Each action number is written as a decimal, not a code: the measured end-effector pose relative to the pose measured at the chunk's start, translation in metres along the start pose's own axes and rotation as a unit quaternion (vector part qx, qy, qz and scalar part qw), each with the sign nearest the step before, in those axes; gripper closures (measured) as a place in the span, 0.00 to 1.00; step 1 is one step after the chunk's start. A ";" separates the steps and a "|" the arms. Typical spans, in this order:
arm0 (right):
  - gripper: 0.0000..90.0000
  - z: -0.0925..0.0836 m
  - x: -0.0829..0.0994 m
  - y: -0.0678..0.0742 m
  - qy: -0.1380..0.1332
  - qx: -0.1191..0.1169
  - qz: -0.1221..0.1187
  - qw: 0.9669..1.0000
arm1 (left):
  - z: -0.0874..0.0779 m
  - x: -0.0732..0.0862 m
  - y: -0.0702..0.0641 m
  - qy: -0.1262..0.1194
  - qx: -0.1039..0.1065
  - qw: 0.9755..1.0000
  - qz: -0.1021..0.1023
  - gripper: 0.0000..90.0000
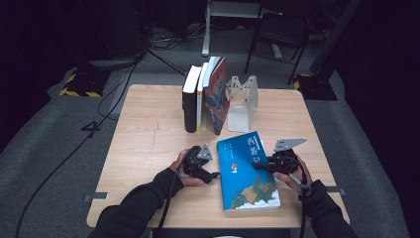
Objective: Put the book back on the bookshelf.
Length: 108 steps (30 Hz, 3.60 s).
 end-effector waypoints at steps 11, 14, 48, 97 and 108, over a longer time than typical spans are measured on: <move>0.85 -0.013 0.004 0.012 -0.071 0.011 -0.021 0.997 | -0.001 0.005 0.016 0.006 -0.030 0.999 -0.029 0.23; 0.85 -0.018 0.005 0.013 -0.079 0.013 -0.023 0.997 | -0.002 0.005 0.018 0.005 -0.033 0.999 -0.031 0.25; 0.85 -0.036 -0.002 0.030 -0.117 0.001 -0.072 0.990 | 0.012 -0.022 0.044 -0.054 -0.038 0.997 -0.040 0.63; 0.86 -0.062 -0.023 0.043 -0.210 0.090 -0.160 0.960 | -0.100 -0.118 0.019 -0.230 -0.058 0.969 0.070 1.00; 0.87 -0.080 -0.005 0.046 -0.211 0.085 -0.176 0.958 | -0.101 -0.132 -0.006 -0.243 -0.055 0.962 0.109 1.00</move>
Point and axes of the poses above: each handheld gripper's, and its own axes: z roughly forward along the jaws, x roughly out of its underside, y roughly to its left, the point moved 5 cm from there along z, roughly forward along the jaws, and after that the axes turned 14 degrees about z, right-handed, at the moved point
